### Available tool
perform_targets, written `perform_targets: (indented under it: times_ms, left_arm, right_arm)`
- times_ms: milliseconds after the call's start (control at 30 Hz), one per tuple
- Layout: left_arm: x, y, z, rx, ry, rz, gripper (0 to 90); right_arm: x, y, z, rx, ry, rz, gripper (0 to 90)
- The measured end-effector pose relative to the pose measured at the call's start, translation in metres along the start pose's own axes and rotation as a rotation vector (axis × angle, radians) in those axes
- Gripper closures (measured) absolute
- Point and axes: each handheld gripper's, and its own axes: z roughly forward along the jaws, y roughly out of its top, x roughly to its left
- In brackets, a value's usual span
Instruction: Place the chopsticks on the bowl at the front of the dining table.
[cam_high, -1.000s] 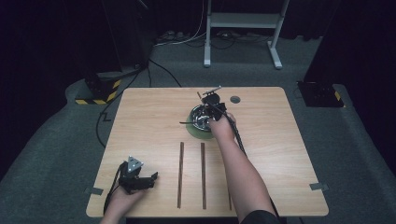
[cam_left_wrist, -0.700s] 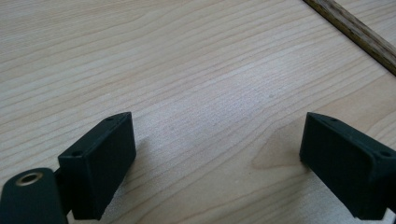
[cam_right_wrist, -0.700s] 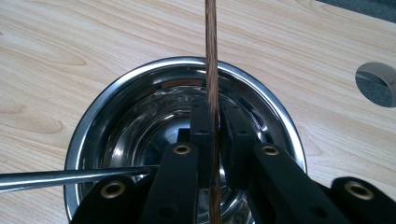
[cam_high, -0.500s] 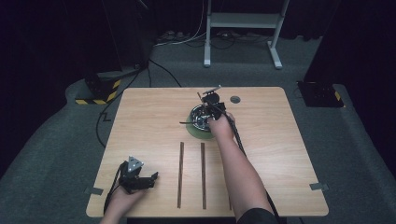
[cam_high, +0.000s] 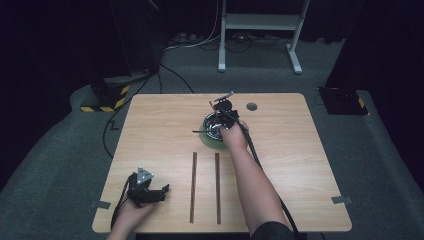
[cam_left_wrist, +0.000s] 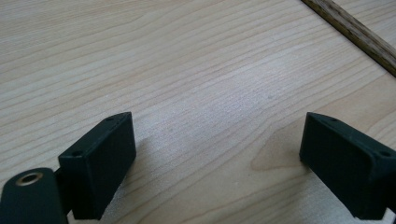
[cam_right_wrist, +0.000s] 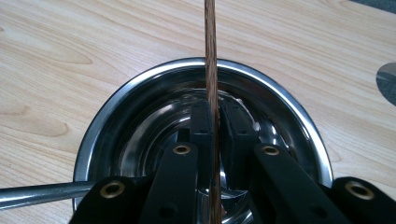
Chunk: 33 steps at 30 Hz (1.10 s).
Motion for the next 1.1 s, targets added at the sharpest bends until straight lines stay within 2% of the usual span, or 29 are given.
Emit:
perform_targets:
  times_ms: [133,267,400,533,867,1000,1033,1100]
  left_arm:
    - [0.000,0.000,0.000,0.000,-0.002,0.001,10.6]
    - [0.000,0.000,0.000,0.001,-0.002,0.002,10.6]
    - [0.000,0.000,0.000,0.000,-0.003,0.004,10.6]
    - [0.000,0.000,0.000,0.002,-0.003,0.006,10.6]
    - [0.001,0.001,0.001,0.000,-0.006,0.010,10.6]
    - [0.000,0.001,0.001,-0.001,-0.006,0.009,10.6]
    - [0.000,0.001,0.001,-0.001,-0.006,0.008,10.6]
    - [0.000,0.001,0.001,-0.001,-0.006,0.008,10.6]
  right_arm:
    - [0.001,0.000,0.001,0.003,0.009,-0.003,83.5]
    - [0.002,0.001,-0.002,-0.010,0.022,0.009,76.1]
    - [0.003,-0.001,-0.013,-0.028,0.026,-0.008,74.9]
    - [0.001,-0.008,-0.028,-0.055,0.039,0.003,74.3]
    - [-0.005,-0.046,-0.072,-0.104,0.051,-0.016,68.6]
    - [-0.009,-0.060,-0.082,-0.120,0.059,-0.007,67.7]
    - [-0.011,-0.070,-0.088,-0.129,0.055,-0.013,66.5]
    - [-0.011,-0.078,-0.093,-0.134,0.046,-0.016,65.0]
